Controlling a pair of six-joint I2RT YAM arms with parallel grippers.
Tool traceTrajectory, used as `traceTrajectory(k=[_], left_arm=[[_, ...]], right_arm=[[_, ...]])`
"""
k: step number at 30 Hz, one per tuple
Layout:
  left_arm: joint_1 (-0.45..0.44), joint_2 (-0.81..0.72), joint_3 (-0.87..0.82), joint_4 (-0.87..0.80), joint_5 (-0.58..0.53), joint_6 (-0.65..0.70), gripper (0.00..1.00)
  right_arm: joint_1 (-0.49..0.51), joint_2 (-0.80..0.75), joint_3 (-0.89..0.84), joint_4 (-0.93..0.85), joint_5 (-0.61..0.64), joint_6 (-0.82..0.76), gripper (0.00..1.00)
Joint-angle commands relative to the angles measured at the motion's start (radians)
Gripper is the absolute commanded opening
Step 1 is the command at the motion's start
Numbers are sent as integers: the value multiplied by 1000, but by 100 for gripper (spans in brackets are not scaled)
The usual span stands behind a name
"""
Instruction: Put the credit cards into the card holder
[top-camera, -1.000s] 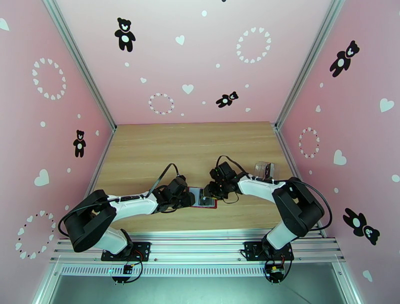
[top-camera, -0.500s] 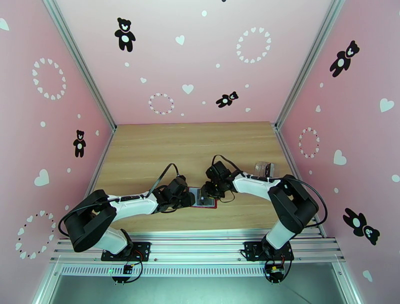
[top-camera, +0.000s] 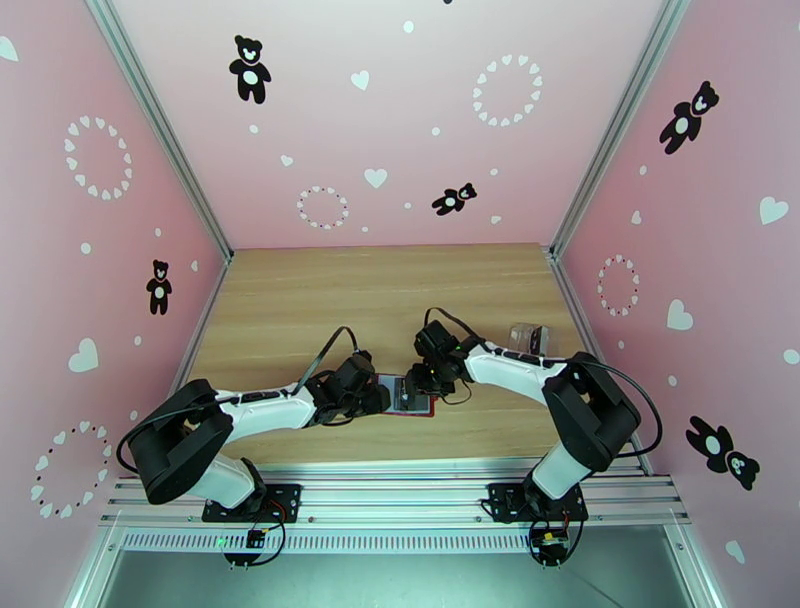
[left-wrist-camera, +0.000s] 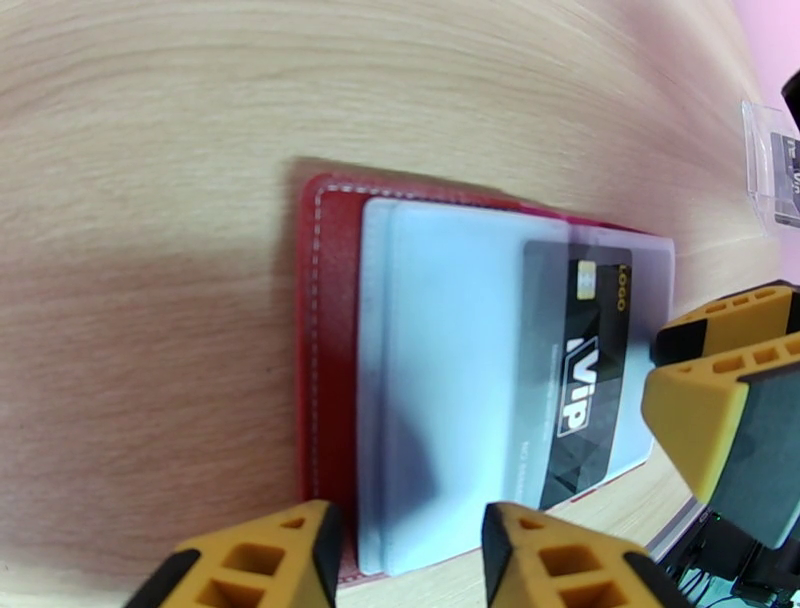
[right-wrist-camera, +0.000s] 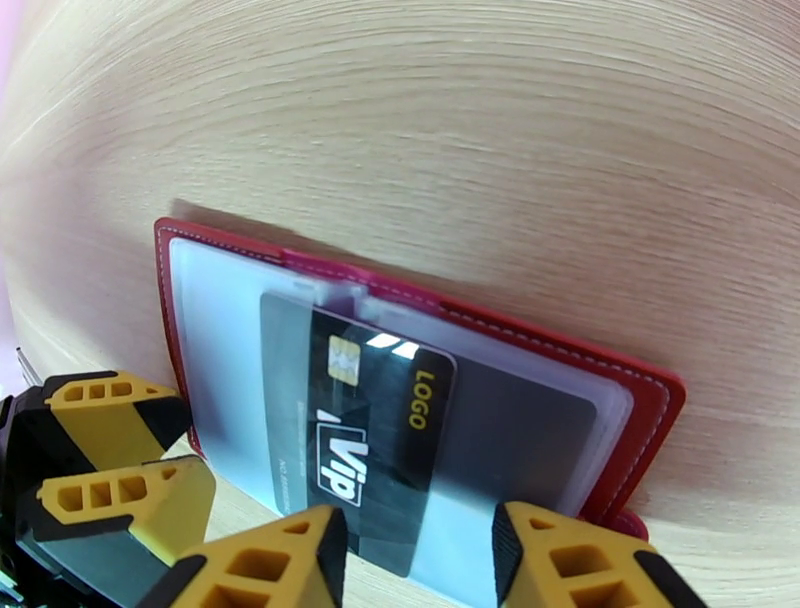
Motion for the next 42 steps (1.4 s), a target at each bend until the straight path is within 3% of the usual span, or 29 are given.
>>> traceTrajectory(k=[1, 19, 42], left_arm=[[-8, 14, 6, -16, 6, 0, 43], [-9, 21, 5, -8, 9, 0, 43], [-17, 17, 3, -5, 7, -1, 43]], right_arm=[[19, 7, 39, -25, 12, -3, 45], [60, 78, 74, -23, 42, 19, 43], [98, 113, 81, 82, -37, 86, 40]])
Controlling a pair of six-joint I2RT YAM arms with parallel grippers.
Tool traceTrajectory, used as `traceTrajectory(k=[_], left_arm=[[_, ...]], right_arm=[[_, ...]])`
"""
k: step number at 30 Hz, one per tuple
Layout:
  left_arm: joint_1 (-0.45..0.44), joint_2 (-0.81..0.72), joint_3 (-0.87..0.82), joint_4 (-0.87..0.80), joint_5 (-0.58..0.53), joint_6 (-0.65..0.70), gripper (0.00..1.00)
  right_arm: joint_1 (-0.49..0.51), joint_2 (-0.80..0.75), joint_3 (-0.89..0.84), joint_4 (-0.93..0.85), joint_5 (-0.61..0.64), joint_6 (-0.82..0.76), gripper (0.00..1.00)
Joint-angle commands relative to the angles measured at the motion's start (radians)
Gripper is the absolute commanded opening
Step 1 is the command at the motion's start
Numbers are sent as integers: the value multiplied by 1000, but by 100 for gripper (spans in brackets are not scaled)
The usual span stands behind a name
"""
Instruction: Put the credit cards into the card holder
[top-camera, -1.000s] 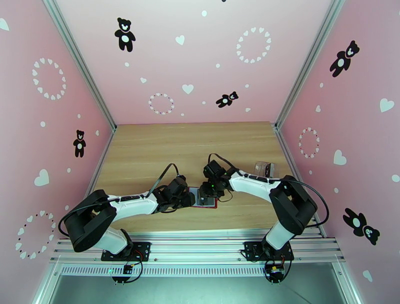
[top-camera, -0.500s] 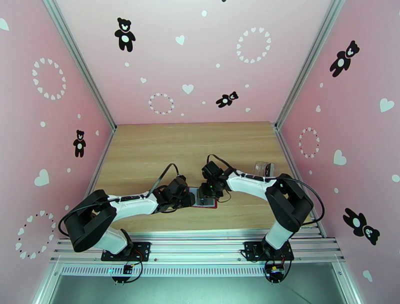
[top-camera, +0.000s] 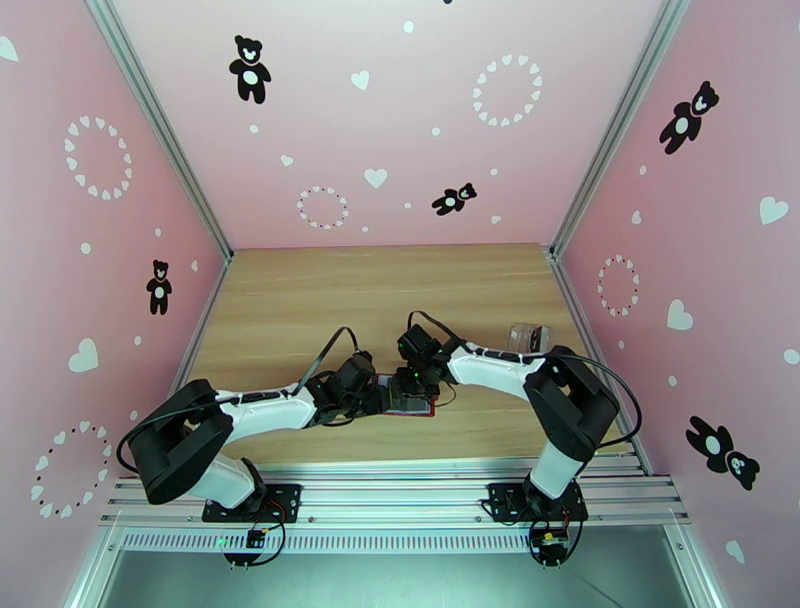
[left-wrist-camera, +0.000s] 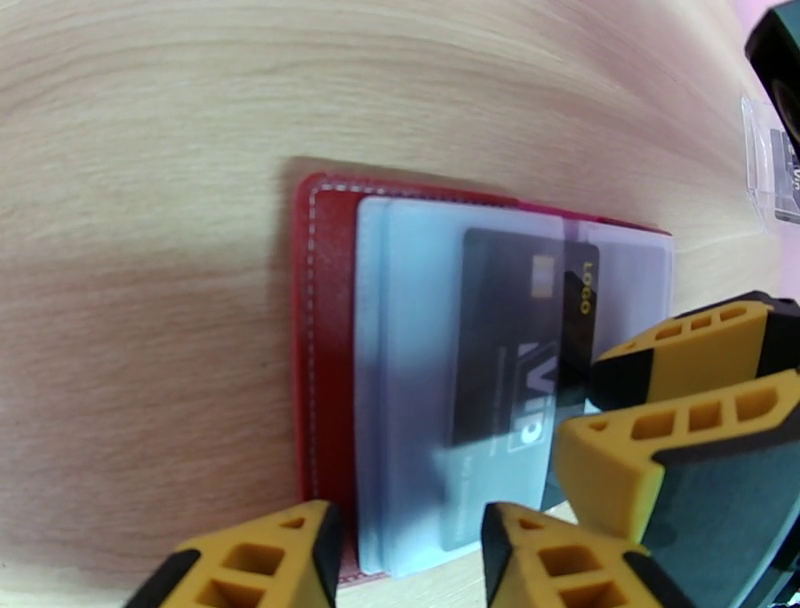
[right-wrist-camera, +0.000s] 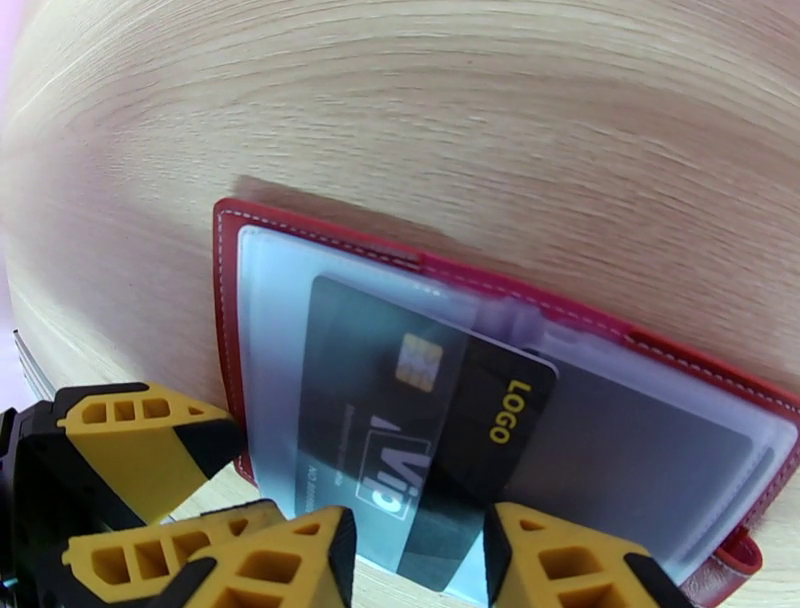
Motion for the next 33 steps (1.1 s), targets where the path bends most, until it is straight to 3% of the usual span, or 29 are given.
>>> traceTrajectory(k=[1, 9, 17, 24, 33], left_arm=[[-11, 17, 2, -6, 8, -1, 43], [-13, 19, 3, -1, 11, -1, 43], [-14, 13, -2, 0, 7, -3, 35], [-13, 8, -5, 1, 6, -4, 28], [-13, 9, -4, -3, 4, -5, 23]], right_arm=[[9, 26, 18, 45, -40, 27, 40], [9, 33, 16, 102, -84, 49, 38], [9, -17, 21, 33, -8, 22, 34], [2, -47, 23, 1, 30, 12, 40], [3, -30, 24, -24, 69, 9, 40]])
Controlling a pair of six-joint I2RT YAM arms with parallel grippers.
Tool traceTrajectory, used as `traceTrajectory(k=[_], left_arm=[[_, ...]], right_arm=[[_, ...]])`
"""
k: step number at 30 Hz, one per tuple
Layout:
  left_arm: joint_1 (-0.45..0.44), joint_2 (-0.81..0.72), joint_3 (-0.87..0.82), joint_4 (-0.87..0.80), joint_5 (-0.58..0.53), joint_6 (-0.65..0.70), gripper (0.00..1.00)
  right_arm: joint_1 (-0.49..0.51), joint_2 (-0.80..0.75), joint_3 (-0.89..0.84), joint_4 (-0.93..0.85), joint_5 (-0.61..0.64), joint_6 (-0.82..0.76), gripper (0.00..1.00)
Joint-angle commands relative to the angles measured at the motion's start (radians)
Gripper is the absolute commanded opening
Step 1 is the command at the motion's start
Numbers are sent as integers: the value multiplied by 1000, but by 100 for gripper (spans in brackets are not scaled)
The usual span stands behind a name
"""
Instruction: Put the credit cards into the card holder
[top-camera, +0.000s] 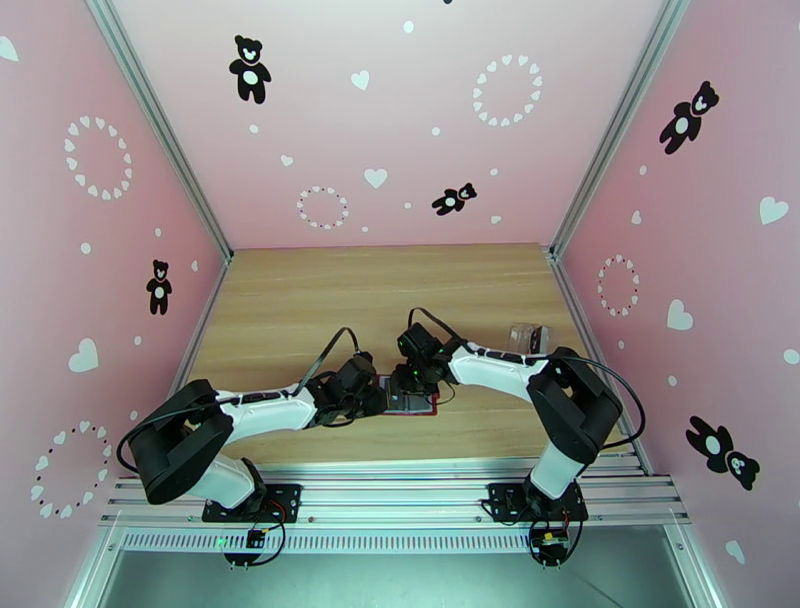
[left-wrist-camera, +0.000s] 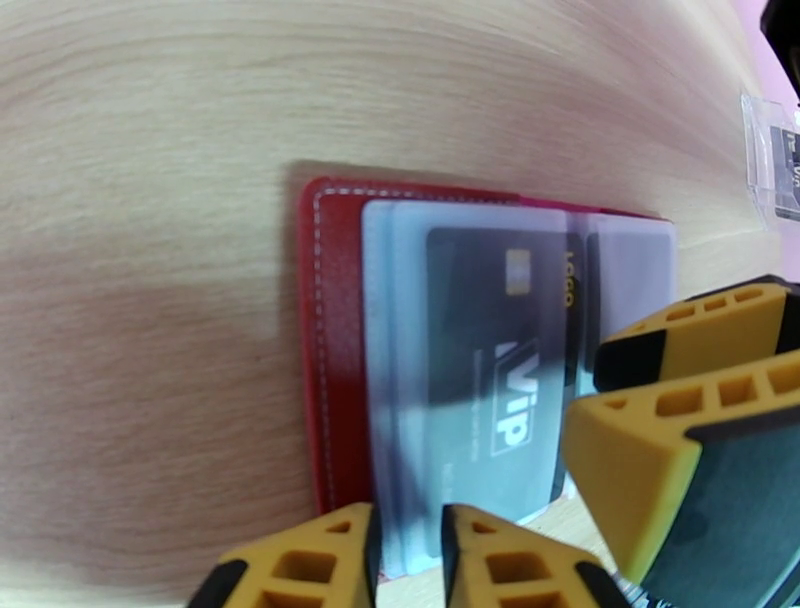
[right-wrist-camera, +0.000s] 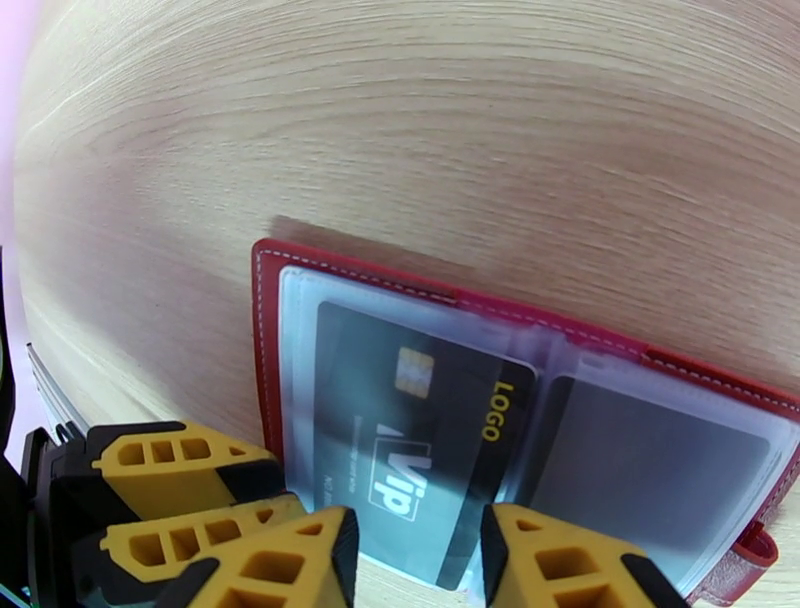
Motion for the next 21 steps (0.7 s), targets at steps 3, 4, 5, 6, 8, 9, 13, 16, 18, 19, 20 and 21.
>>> traceTrajectory(k=[3, 4, 5, 6, 8, 9, 13, 16, 18, 19, 20, 21], left_arm=[[-7, 8, -4, -4, 6, 0, 23], [-7, 9, -3, -2, 7, 0, 23], [-7, 8, -4, -2, 7, 0, 22], [-7, 9, -5, -2, 7, 0, 22], [-7, 8, -5, -2, 7, -1, 22], [-7, 8, -5, -3, 6, 0, 22], [-7, 7, -5, -2, 6, -1, 22], [-7, 8, -3, -1, 8, -2, 22], [-7, 10, -3, 0, 7, -2, 22], [-7, 10, -3, -1, 7, -2, 22], [-7, 10, -3, 0, 8, -1, 22], [-7, 11, -2, 1, 9, -1, 22]], right_arm=[[2, -9, 30, -58, 56, -12, 40], [2, -7, 31, -61, 61, -14, 40], [2, -4, 33, -64, 63, -15, 40], [2, 0, 36, -66, 63, -14, 40], [2, 10, 38, -56, 42, -16, 40], [2, 17, 38, -47, 28, -14, 40], [3, 31, 40, -40, 23, -10, 40], [3, 38, 41, -46, 28, -11, 40], [3, 43, 40, -45, 25, -9, 40], [3, 45, 40, -42, 22, -10, 40], [3, 49, 39, -38, 18, -9, 40], [4, 52, 40, -35, 9, -8, 40]])
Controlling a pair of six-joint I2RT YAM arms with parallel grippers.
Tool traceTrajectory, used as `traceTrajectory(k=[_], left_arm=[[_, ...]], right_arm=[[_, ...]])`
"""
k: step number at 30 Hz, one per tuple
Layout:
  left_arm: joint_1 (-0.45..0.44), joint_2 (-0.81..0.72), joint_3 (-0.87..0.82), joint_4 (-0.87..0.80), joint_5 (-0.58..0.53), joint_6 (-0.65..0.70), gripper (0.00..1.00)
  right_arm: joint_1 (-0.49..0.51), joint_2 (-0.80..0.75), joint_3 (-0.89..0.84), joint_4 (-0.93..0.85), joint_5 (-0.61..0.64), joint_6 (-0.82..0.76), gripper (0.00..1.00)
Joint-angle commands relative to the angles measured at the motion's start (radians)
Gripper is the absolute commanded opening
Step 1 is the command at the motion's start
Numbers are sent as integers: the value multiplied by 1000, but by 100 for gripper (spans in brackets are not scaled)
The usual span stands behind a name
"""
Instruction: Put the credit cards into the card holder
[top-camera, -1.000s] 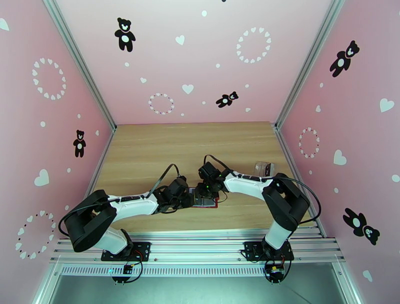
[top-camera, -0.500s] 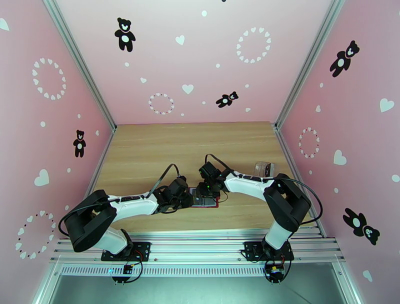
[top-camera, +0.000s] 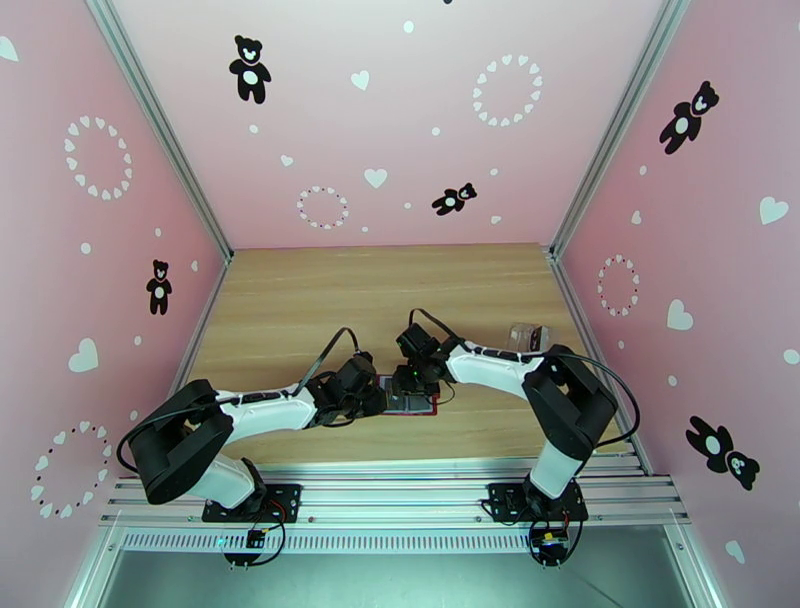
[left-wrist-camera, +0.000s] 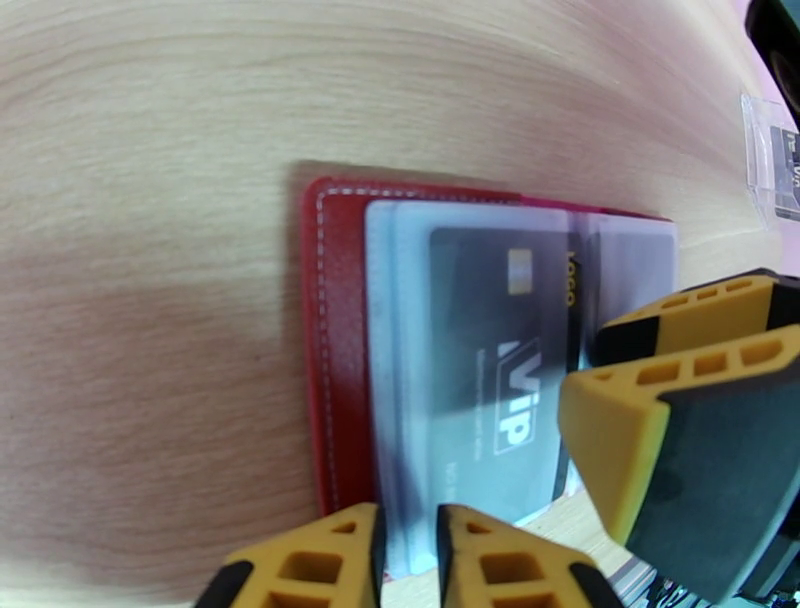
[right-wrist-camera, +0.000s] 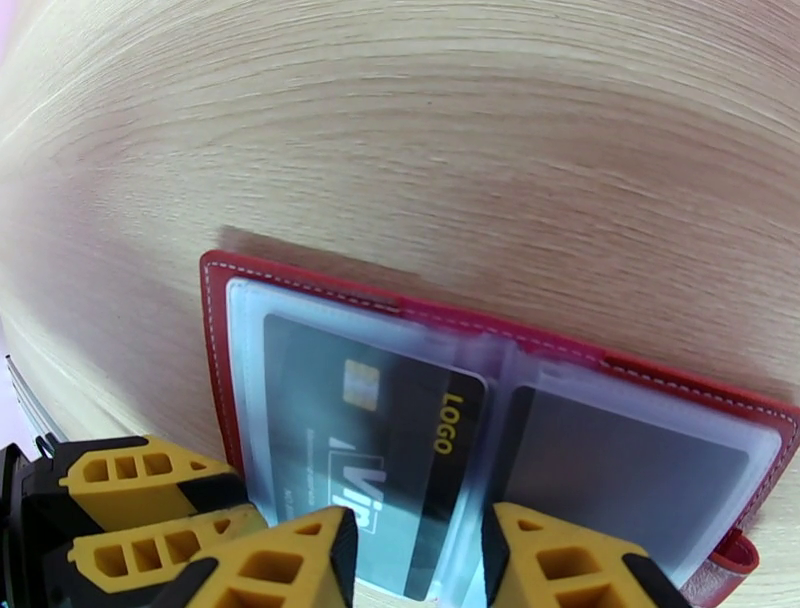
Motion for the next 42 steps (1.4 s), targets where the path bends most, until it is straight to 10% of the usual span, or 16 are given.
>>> traceTrajectory(k=[1, 26, 42], left_arm=[[-7, 12, -2, 1, 10, -1, 22], [-7, 8, -3, 3, 11, -1, 22], [-7, -108, -27, -59, -25, -3, 31]], right_arm=[[3, 30, 24, -1, -22, 0, 40], [19, 39, 10, 85, -104, 53, 40], [19, -79, 49, -72, 51, -28, 36]])
